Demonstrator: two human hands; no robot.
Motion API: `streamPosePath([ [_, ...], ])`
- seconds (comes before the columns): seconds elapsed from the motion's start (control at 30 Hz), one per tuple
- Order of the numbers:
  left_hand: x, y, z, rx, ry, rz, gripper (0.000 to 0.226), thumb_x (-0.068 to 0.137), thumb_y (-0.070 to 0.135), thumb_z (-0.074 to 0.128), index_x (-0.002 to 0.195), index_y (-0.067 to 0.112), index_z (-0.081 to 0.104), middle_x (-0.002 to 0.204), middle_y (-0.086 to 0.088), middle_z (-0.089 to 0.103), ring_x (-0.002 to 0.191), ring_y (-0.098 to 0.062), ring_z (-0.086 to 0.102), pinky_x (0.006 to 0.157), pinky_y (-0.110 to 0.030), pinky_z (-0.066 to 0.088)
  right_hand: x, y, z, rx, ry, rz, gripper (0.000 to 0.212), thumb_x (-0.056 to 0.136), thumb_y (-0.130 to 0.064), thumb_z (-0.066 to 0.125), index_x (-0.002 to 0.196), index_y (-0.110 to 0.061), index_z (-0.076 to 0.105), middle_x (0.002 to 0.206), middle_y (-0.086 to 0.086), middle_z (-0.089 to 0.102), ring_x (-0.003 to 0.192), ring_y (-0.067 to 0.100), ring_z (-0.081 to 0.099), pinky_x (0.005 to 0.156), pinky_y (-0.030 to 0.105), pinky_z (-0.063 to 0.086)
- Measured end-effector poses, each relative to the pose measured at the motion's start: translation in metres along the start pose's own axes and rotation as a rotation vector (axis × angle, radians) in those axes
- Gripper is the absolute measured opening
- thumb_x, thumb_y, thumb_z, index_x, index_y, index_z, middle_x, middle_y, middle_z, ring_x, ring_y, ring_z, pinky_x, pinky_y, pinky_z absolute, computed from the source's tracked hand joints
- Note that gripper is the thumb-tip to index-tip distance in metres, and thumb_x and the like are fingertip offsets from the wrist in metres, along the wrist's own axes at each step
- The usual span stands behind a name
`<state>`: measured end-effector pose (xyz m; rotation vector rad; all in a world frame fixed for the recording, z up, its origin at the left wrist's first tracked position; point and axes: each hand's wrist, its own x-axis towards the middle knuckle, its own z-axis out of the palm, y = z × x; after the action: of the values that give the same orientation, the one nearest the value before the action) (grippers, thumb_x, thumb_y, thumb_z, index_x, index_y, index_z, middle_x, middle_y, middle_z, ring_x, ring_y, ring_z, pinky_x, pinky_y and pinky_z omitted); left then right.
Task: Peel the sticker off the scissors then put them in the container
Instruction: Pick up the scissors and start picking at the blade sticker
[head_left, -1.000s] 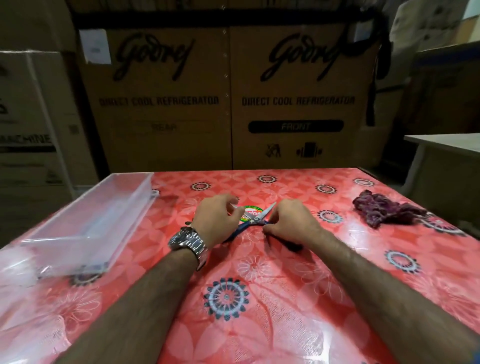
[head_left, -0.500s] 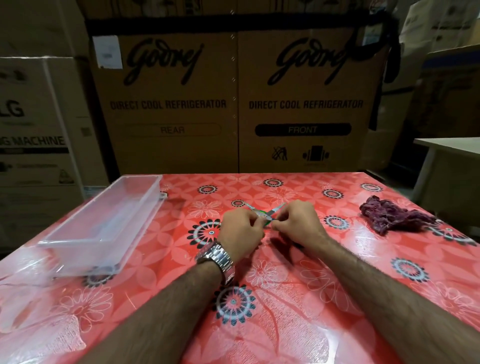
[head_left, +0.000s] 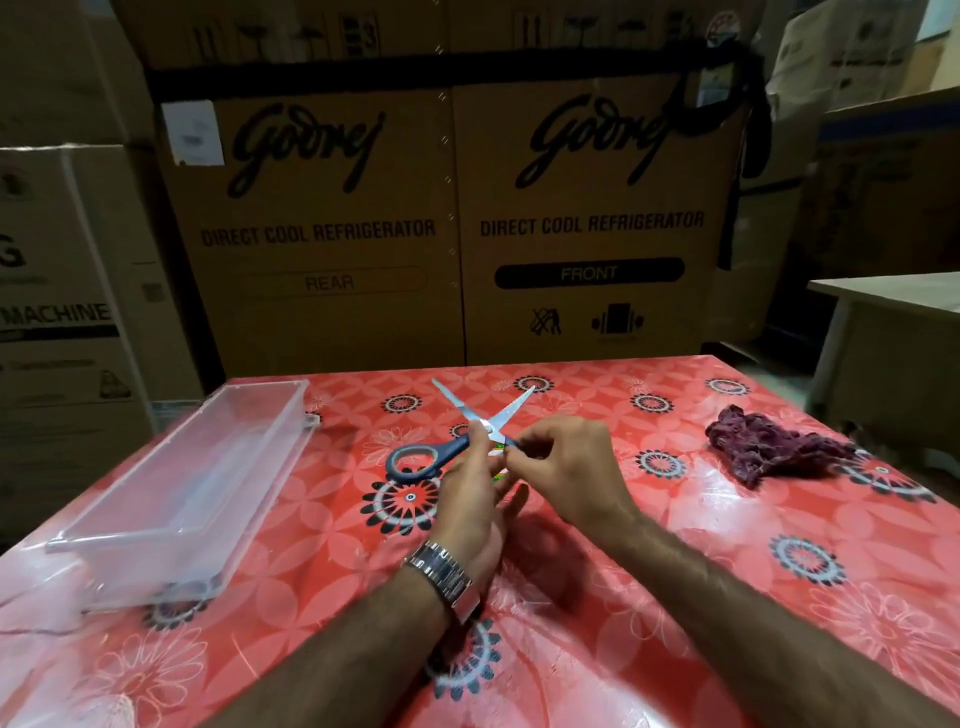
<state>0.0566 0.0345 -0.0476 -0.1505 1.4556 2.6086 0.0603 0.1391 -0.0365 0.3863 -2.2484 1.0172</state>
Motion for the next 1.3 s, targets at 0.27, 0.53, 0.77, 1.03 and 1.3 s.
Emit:
streamPosePath([
  [0.27,-0.004,0.007,-0.003,-0.074,0.123,0.021,0.025,0.09,0.026,0.064,0.082,0.002,0.068,0.072,-0.008,0.072,0.075,-0.023,0.066,0.066,-0.03,0.051,-0.004,0.009,0.015,-0.094,0.043,-0.079,0.004,0.073,-0.016,0.075,0.069,-0.018,0.076,0.062,-0.008,0.064,0.053,0.002,0.052,0.054,0.007,0.035],
  [0.53,0.0,0.009,-0.006,-0.078,0.13,0.025,0.017,0.091,0.02,0.062,0.078,0.011,0.065,0.064,0.001,0.068,0.065,-0.015,0.061,0.06,-0.026,0.045,0.01,0.02,-0.026,-0.098,0.067,0.03,0.025,0.08,-0.039,0.072,0.073,-0.016,0.077,0.066,-0.004,0.068,0.059,0.008,0.06,0.056,0.019,0.045],
  [0.77,0.0,0.013,-0.008,-0.113,0.068,0.032,0.018,0.092,0.016,0.059,0.076,0.007,0.062,0.056,0.001,0.068,0.052,-0.011,0.067,0.064,-0.032,0.05,0.02,0.127,-0.127,-0.963,-0.013,0.601,0.041,0.083,-0.051,0.064,0.101,-0.014,0.067,0.107,0.008,0.067,0.101,0.026,0.061,0.085,0.034,0.046],
  [1.03,-0.002,0.017,-0.008,-0.071,0.096,0.091,0.02,0.091,0.015,0.06,0.077,0.002,0.063,0.06,-0.004,0.066,0.055,-0.014,0.067,0.061,-0.032,0.053,0.018,0.143,-0.139,-0.993,-0.214,0.607,0.025,0.081,-0.043,0.069,0.1,-0.026,0.07,0.108,0.002,0.07,0.104,0.024,0.062,0.086,0.035,0.046],
  [1.3,-0.002,0.017,-0.006,-0.012,0.068,0.166,0.018,0.092,0.015,0.059,0.08,0.003,0.065,0.063,-0.002,0.068,0.056,-0.01,0.068,0.054,-0.025,0.055,0.028,0.12,-0.118,-0.599,-0.351,0.42,0.013,0.082,-0.031,0.075,0.08,-0.018,0.078,0.08,-0.001,0.075,0.073,0.013,0.066,0.065,0.026,0.049],
])
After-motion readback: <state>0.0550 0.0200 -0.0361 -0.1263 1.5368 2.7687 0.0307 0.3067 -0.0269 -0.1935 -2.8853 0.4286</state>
